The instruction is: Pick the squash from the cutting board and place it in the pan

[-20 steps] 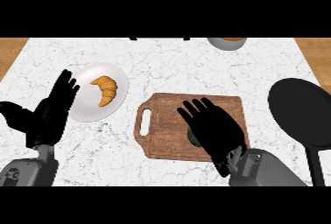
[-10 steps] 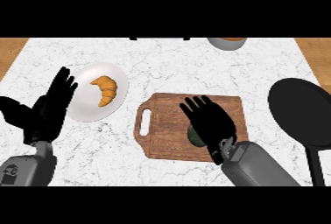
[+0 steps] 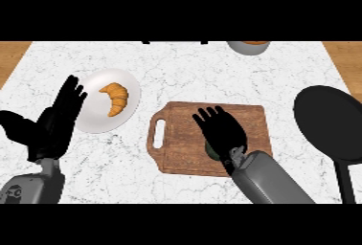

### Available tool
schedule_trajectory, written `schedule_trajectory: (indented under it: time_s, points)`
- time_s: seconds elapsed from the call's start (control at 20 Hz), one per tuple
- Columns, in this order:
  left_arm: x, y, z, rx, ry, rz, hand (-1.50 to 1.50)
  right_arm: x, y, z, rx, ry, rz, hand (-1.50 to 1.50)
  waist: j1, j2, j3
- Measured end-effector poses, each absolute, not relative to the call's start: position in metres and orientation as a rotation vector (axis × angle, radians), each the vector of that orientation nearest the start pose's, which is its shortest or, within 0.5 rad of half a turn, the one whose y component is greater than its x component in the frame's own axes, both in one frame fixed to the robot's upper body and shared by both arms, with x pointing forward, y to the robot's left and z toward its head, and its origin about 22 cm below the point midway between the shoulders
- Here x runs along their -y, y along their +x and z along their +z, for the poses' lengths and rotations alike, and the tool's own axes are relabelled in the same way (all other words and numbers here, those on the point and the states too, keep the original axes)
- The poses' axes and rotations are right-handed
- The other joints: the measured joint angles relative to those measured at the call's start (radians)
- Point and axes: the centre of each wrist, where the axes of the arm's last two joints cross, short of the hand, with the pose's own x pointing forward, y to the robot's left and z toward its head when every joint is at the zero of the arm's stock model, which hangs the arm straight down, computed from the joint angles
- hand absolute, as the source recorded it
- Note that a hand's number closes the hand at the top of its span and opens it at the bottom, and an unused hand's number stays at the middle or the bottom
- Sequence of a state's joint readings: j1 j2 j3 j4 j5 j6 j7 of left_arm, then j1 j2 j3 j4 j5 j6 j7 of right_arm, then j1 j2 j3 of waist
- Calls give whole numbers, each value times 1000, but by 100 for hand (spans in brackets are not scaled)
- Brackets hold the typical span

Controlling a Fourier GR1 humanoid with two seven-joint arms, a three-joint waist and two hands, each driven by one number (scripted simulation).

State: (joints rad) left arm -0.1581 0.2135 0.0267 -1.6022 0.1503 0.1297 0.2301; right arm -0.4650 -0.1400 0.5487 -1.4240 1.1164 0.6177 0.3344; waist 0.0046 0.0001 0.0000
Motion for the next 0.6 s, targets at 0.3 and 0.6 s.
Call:
schedule_trajectory:
  time_s: [0.3,0.6]
  points:
    - [-274,274,65,1524,99,43,0,94,298,41,1057,-714,1788,-150,0,0,0]
    - [-275,275,52,1519,99,41,0,92,308,25,1050,-669,1813,150,-1,1,0]
